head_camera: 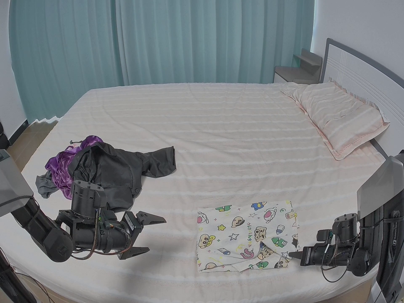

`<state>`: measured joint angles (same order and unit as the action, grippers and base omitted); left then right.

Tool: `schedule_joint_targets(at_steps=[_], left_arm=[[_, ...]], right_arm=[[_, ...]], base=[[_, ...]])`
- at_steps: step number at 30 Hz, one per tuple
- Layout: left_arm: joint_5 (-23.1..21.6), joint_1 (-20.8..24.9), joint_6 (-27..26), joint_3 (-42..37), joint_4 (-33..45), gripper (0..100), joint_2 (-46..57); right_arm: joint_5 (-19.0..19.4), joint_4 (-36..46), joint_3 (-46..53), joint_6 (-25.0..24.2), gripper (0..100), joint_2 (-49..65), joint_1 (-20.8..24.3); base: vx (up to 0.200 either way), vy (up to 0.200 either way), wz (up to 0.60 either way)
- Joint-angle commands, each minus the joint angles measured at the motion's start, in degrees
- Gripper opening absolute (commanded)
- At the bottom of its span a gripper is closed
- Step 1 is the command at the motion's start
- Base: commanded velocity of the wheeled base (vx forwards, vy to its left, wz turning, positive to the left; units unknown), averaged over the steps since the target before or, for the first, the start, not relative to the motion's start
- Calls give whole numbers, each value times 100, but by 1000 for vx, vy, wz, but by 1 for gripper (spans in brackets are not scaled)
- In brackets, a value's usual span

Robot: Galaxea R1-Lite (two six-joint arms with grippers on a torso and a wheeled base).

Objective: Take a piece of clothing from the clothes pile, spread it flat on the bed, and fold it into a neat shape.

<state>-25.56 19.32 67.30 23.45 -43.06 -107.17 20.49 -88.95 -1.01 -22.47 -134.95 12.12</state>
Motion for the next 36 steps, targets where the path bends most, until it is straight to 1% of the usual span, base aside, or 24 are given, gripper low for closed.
schedule_joint_targets(at_steps=[1,4,7,10,11,12,15,21,22,25,26,28,33,36], left_arm=[[-1,1,2,1,-1,100,-15],[-1,1,2,10,-1,100,-23],[-1,1,2,1,-10,100,-32],[-1,1,2,1,-10,100,-32],[-1,1,2,1,-10,100,-32],[-1,10,2,10,-10,100,-32],[16,37,2,1,-10,100,-32],[271,160,2,19,-10,100,-120],[342,186,2,28,-10,100,-138],[350,195,2,36,-10,100,-155],[350,195,2,36,-10,100,-155],[350,195,2,36,-10,100,-155],[359,195,2,36,-10,100,-155],[359,195,2,36,-10,100,-155]], right_arm=[[-28,10,101,14,0,13,-52],[-98,98,101,41,0,144,-157],[-107,493,101,120,0,417,-298],[-80,1135,101,436,0,742,-482],[-80,1135,101,436,0,742,-482],[-45,1311,101,630,0,795,-570],[-63,1337,101,744,0,760,-632],[-98,1354,101,840,0,751,-649],[-98,1390,101,990,0,751,-711],[-98,1407,101,1245,0,724,-825],[-98,1407,101,1245,0,724,-825],[-107,1398,101,1456,0,619,-930],[-107,1486,101,1544,0,566,-957],[-107,1706,101,1675,0,557,-957]], base=[[0,0,0],[0,0,0],[0,0,0],[0,0,0],[0,0,0],[0,0,0],[0,0,0],[0,0,0],[0,0,0],[0,0,0],[0,0,0],[0,0,0],[0,0,0],[0,0,0]])
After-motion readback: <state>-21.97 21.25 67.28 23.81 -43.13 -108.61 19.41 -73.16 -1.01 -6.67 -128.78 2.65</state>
